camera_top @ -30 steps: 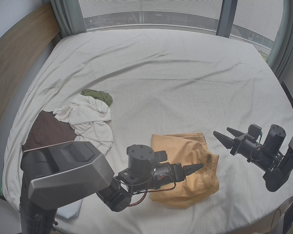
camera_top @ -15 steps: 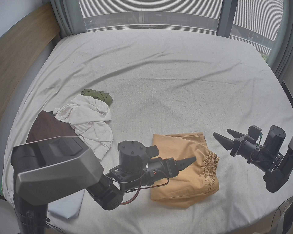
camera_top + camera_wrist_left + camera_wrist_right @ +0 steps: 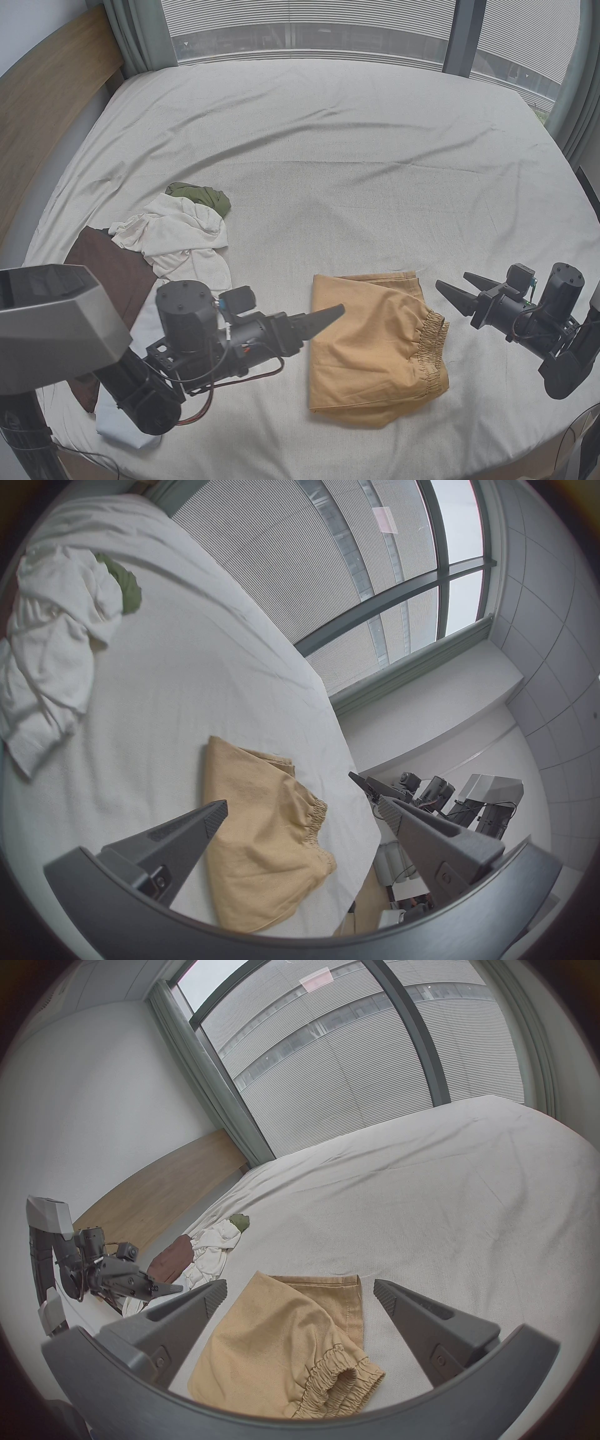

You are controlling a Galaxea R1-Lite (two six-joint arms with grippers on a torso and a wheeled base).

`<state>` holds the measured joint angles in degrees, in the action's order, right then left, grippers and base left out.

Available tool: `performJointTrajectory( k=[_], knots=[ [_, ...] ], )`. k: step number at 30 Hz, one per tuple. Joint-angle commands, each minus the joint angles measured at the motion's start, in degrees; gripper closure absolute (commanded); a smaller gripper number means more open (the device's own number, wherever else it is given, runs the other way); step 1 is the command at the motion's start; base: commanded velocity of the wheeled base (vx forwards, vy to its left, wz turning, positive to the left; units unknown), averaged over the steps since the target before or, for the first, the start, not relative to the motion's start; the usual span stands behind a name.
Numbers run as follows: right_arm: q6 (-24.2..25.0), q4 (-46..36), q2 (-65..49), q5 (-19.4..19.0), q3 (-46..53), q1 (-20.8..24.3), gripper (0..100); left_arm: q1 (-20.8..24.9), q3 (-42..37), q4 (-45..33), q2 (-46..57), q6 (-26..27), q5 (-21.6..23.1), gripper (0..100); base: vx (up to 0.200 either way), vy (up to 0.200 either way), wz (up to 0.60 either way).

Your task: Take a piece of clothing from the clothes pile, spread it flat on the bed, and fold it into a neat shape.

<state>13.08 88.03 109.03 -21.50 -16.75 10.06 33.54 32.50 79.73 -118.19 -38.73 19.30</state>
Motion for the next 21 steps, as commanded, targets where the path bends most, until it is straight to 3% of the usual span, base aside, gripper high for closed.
performJointTrajectory(
  k=[1, 8, 21],
  knots=[
    [0.02, 0.04, 0.83, 0.06, 0.93, 0.31, 0, -4.01, -6.66, 1.22, 7.62, 2.96, 0.83, 0, 0.0, 0.0, 0.0],
    [-0.07, 0.13, 2.68, 0.23, 1.54, 0.49, 0, -6.55, -12.72, 8.87, 10.35, 4.28, 4.52, 0, 0.0, 0.0, 0.0],
    [-0.16, 0.13, 3.2, 0.15, 2.25, 0.49, 0, -12.79, -17.91, 9.04, 13.42, 12.98, 7.77, 0, 0.0, 0.0, 0.0]
  ],
)
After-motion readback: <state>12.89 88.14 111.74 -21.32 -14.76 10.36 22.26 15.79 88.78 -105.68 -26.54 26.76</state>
